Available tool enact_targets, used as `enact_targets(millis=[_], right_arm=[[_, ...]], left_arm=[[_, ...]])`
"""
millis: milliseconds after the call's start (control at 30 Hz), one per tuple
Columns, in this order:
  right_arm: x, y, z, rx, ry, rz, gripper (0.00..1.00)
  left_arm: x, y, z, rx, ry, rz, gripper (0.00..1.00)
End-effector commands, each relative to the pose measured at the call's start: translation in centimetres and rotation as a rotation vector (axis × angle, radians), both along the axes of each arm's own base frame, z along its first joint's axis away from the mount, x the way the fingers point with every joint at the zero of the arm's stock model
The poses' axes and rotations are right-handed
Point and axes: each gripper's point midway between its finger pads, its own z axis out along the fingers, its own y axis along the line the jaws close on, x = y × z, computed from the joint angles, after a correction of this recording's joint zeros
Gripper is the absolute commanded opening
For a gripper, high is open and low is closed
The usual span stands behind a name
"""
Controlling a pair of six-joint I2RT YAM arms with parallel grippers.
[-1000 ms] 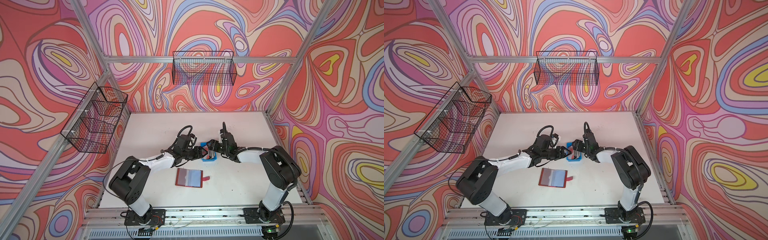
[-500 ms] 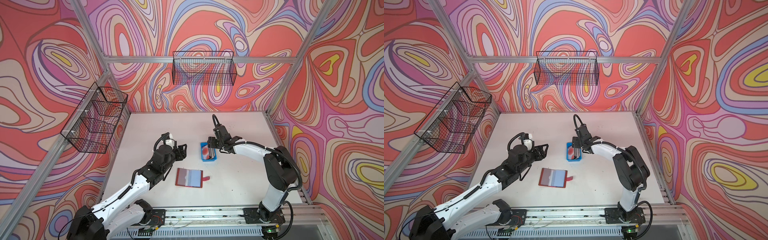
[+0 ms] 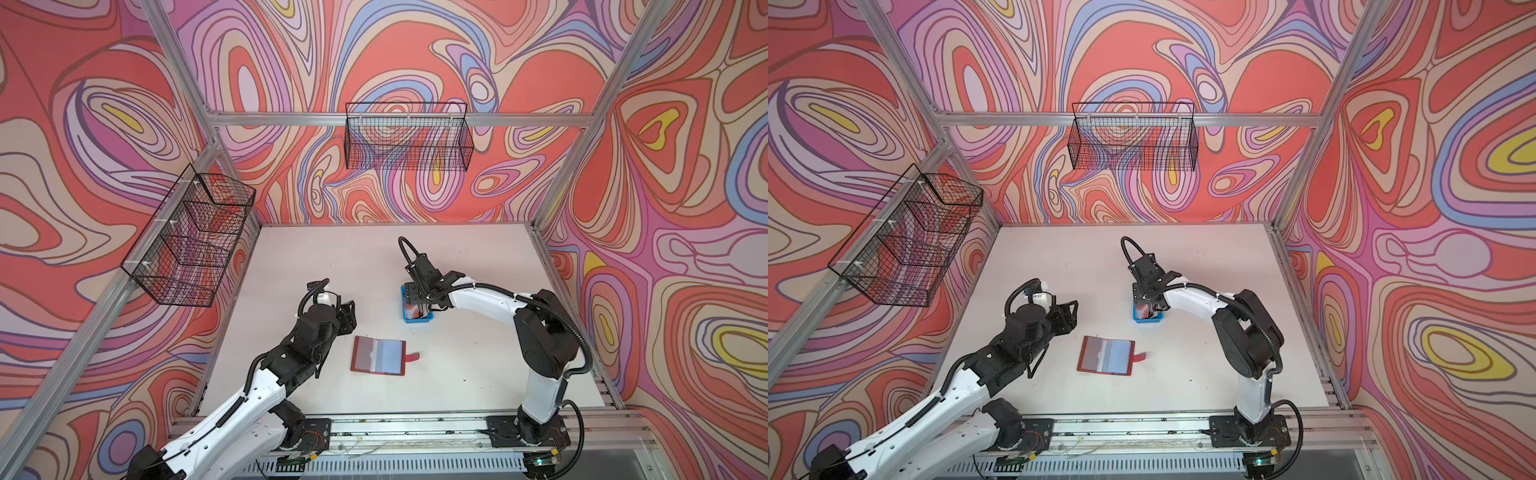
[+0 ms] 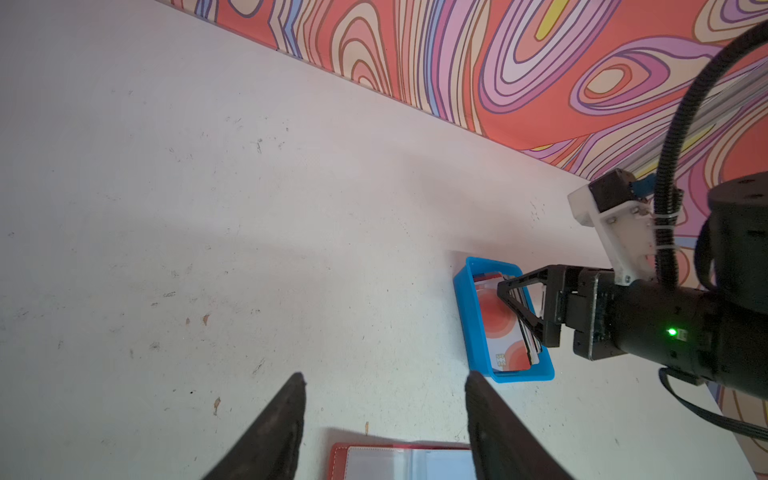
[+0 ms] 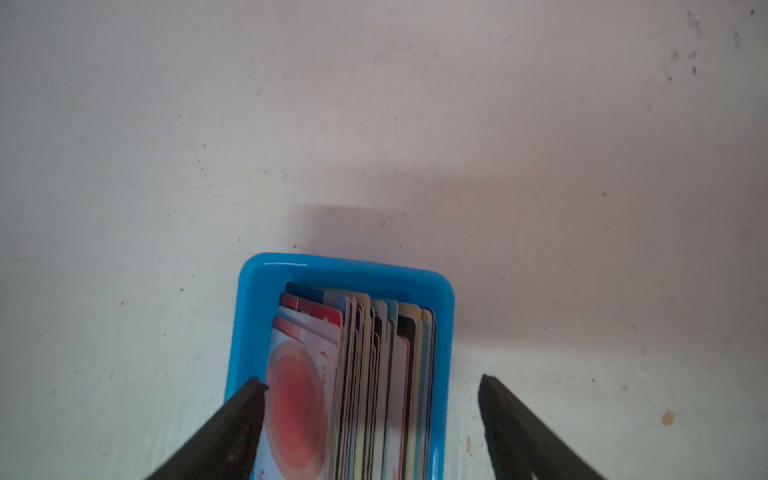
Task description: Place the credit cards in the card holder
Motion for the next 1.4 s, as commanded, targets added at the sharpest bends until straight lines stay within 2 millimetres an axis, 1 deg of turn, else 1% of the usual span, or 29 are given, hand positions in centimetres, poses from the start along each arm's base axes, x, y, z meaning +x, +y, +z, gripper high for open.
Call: enact_targets(millis=[0,333,533,700,867,933,1100,1233,1367], right_arm=[[-0.2,-0.5,-0.9,-0.063,0.020,0.002,0.86],[-0.2,-0.3,-2.4,-0.135,0.042,0.009,0.84],[-0.1,-0.3,-3.0,-0.227,0.028,0.006,0.83],[-0.4,0.4,-3.4,-0.264,0.027,0.026,0.78],[-0.4,0.6,-4.1,-0.292,0.040,0.035,0.71],[-0.4,0.5,-4.1,-0.310,0.036,0.033,0.68],[-0.5,0.5,-3.0,-0.338,0.001,0.022,0.65],[-0.6,1.0,-1.8,-0.332,-0.030,0.027,0.65],[-0.9,1.5,-1.8,-0.311,-0.020,0.044,0.65]], left_arm=[[-0.1,0.2,-0.8,0.032,0.028,0.004,0.62],[-0.1,0.4,-0.5,0.039,0.031,0.013,0.62],[-0.3,0.8,-0.1,0.035,0.010,0.023,0.63],[-0.4,1.0,0.2,0.037,0.005,0.030,0.63],[-0.4,1.0,0.2,0.040,0.007,0.028,0.63],[-0.4,1.0,0.2,0.038,0.007,0.029,0.63],[-0.4,0.9,0.2,0.040,0.009,0.027,0.63],[-0.3,0.9,0.1,0.039,0.007,0.027,0.63],[-0.3,1.0,0.1,0.045,0.009,0.030,0.63]])
